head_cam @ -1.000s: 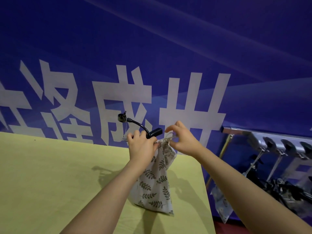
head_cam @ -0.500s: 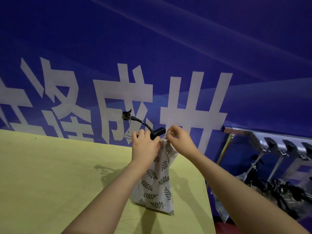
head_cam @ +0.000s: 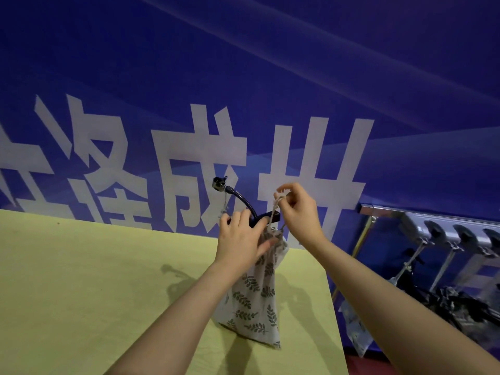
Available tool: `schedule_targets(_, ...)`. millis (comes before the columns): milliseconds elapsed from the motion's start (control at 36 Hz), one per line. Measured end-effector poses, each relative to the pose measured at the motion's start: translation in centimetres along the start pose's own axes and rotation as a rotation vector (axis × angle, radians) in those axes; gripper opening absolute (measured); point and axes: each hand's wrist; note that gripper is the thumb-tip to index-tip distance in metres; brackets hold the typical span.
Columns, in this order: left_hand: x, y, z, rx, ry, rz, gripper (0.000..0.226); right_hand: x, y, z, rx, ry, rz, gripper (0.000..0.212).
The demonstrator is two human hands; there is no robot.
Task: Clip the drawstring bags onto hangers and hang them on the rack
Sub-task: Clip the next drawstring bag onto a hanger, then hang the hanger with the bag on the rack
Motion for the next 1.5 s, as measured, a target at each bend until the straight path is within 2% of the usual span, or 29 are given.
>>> schedule_targets(111,-0.1,0.1,-0.4,-0.021,0.093,0.01,0.046,0.5,0.2,0.4,0.039,-0.049,-0.032,0.035)
schedule_targets(306,-0.5,0.2,-0.5,-0.033,0.17,0.033,0.042,-0.9,-1.1,3.0,-0.091,-0.134,-0.2,0.034)
schedule_targets(417,-1.1,-0.3,-0.5,-0.078,0.196,0.217,0.062,-2.2,-2.1,4.6,-0.241,-0.095,-0.25,0.029)
schedule_targets(500,-1.5,-0.4,-0.7,-0.112,0.228,0.274,0.073,-2.8,-2.4,5.2,-0.333,-0.049,-0.239,0.027)
schedule_targets(611,-1.7,1.1,-1.9,-0.079,0.225,0.471,0.061,-3.2,-2.2,5.2,-0.408,0.012,-0.221,0.032)
schedule_targets(694,-2.0,2.5,-3.5,-0.168,0.325,0.559,0.059,-3.2,-1.7,4.5,-0.419,0.055,-0.17,0.032)
schedule_targets(778,-2.8,2.4,-5.4,-0.19,0.364,0.549,0.059,-4.1,-1.4,4.9,-0.359,-0.008,-0.146,0.033)
schedule_targets(917,-5.1,1.2,-8.1,-0.119,0.422,0.461,0.068,-6.6,-0.6,7.1,-0.291,-0.135,-0.133,0.037)
schedule_targets(972,-6.2,0.7,-9.4,-0.119,0.554,0.441,0.071,-7.6,-0.2,7.3,-0.255,-0.163,-0.142,0.038)
schedule_targets(1083,-7.8,-0.3,-11.5,-0.264,0.867,0.439,0.041,-9.8,1.2,7.1,-0.206,-0.168,-0.146,0.039)
schedule_targets(1139,-8.3,-0.7,-12.6,-0.31,0.835,0.465,0.034,-11.1,2.0,7.2,-0.21,-0.188,-0.153,0.037)
schedule_targets(1250,-8.8,-0.7,-14.9,-0.339,0.75,0.494,0.036,-13.8,3.0,8.1,-0.237,-0.238,-0.175,0.039)
schedule_targets(1389,-11.4,-0.7,-18.4,-0.467,0.862,0.29,0.037,-17.1,4.6,9.8,-0.308,-0.279,-0.14,0.037)
schedule_targets(1500,-12.5,-0.7,-20.8,-0.485,0.875,0.163,0.028,-19.0,5.8,9.9,-0.303,-0.32,-0.164,0.038)
Point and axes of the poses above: each hand's wrist, its own y-axis away from the middle knuckle, its own x-axis out of the palm, z = x × y, and after that the axes turned 3 degrees about -y, right-handed
